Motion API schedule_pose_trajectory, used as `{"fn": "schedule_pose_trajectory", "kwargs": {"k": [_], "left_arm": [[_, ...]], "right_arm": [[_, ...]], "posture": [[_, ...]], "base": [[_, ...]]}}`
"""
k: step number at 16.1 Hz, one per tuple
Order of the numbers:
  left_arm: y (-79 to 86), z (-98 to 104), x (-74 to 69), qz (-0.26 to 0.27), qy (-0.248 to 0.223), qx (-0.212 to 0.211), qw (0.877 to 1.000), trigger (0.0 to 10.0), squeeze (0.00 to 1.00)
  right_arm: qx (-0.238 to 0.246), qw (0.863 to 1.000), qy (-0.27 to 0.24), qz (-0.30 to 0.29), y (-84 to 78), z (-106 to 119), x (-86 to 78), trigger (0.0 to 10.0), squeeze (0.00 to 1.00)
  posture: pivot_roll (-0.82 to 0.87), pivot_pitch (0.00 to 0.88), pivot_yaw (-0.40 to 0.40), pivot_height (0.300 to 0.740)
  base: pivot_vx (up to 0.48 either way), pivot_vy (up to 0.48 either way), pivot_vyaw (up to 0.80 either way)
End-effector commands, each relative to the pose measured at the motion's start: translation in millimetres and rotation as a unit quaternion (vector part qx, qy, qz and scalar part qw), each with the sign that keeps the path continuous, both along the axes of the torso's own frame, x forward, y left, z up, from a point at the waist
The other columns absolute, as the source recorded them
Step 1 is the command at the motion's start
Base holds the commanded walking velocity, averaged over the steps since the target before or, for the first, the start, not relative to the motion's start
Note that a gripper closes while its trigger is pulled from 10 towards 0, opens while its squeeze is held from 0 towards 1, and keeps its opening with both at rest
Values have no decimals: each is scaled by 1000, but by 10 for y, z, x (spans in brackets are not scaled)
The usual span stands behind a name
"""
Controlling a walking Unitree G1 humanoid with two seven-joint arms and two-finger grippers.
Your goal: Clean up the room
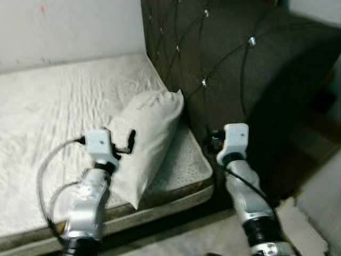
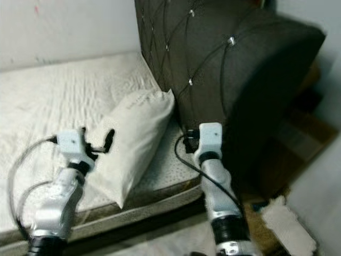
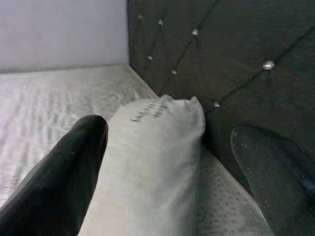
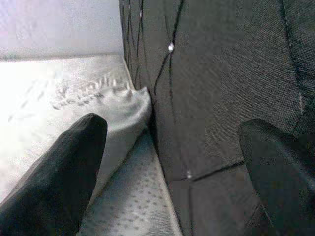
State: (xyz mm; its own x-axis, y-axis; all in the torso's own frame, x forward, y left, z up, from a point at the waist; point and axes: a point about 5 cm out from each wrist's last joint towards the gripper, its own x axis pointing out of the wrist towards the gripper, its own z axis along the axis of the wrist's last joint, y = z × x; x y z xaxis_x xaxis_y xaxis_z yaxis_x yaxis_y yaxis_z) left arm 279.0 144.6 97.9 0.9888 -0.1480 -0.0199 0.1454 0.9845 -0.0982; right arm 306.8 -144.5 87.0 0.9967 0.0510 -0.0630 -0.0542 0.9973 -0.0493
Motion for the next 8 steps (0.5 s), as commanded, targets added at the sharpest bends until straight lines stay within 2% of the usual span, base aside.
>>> {"fn": "schedule_pose_trajectory", "kwargs": {"k": [1,4,8], "left_arm": [[117,14,-11,16,-3,9,1000,10000,0],[111,12,-5,18,-2,6,1000,10000,0],[108,22,0,36,-5,1,999,10000,0]], "right_arm": [[7,1000,-9,13,112,62,33,10000,0],[6,1000,-11,15,107,71,44,10000,0],[3,1000,-11,19,114,68,42,10000,0]], "posture": [[65,0,48,740],[65,0,46,740],[69,0,45,740]], "base": [[334,0,0],[297,0,0],[0,0,0]]}}
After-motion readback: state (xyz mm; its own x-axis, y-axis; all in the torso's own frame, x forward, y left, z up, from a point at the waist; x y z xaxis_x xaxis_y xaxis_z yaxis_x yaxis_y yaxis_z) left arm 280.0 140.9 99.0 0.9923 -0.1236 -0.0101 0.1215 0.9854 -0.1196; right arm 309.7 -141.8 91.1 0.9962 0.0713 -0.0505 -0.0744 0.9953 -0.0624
